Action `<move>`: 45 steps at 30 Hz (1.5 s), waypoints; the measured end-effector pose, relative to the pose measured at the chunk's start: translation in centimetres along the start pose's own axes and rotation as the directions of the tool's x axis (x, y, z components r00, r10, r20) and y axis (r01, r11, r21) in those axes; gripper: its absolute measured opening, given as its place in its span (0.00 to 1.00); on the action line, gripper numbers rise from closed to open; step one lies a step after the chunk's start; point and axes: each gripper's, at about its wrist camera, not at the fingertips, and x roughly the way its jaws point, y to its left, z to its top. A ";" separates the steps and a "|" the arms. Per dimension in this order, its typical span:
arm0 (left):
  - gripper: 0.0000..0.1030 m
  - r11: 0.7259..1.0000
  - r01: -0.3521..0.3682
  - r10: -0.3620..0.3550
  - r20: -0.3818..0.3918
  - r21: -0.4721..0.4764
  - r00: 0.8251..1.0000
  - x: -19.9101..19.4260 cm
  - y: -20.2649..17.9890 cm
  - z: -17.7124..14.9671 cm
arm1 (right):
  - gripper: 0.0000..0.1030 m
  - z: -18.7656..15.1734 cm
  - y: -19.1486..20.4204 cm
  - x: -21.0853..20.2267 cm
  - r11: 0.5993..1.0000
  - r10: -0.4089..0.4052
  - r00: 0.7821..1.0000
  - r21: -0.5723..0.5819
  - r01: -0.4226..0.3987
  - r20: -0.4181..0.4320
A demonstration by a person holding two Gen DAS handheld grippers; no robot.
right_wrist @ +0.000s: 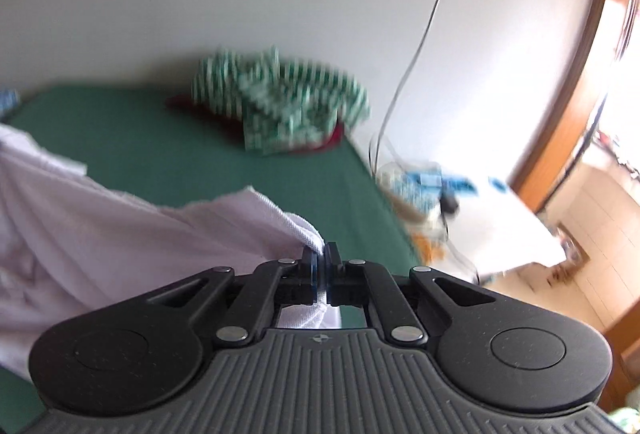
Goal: Fold clothes
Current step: 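Lift the T-shirt high with both grippers and shake it out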
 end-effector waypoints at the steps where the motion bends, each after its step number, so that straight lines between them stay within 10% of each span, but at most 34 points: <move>1: 0.07 1.000 -0.022 0.022 0.055 0.001 0.998 -2.1 -0.8 0.8 | 0.02 0.9 -0.6 -0.7 1.000 0.016 0.998 0.010 -0.016 0.055; 5: 0.07 0.993 -0.114 0.119 0.274 -0.031 0.954 -10.1 -3.7 4.0 | 0.02 4.6 -3.1 -4.4 0.993 0.100 0.956 0.028 -0.112 0.275; 10: 0.07 0.949 -0.315 0.291 0.472 -0.029 0.832 -17.9 -9.8 6.8 | 0.02 7.0 -6.5 -9.6 0.969 0.224 0.847 -0.016 -0.247 0.482; 22: 0.06 0.783 -0.618 0.509 0.647 -0.075 0.567 -28.7 -21.7 11.4 | 0.02 10.3 -11.7 -21.4 0.919 0.331 0.586 -0.112 -0.378 0.739; 29: 0.06 0.717 -0.683 0.569 0.681 -0.137 0.461 -32.5 -24.2 15.1 | 0.02 11.2 -12.6 -27.6 0.923 0.309 0.439 -0.155 -0.351 0.844; 32: 0.06 0.714 -0.688 0.578 0.667 -0.133 0.470 -31.7 -23.2 16.7 | 0.02 12.0 -12.0 -28.2 0.927 0.306 0.432 -0.161 -0.340 0.848; 36: 0.06 0.716 -0.688 0.593 0.621 -0.117 0.513 -28.6 -20.0 18.0 | 0.02 13.2 -10.4 -26.2 0.935 0.295 0.478 -0.147 -0.322 0.827; 45: 0.06 0.716 -0.697 0.664 0.343 -0.040 0.664 -11.8 -6.5 16.6 | 0.01 15.2 -2.2 -12.7 0.961 0.271 0.730 -0.138 -0.238 0.628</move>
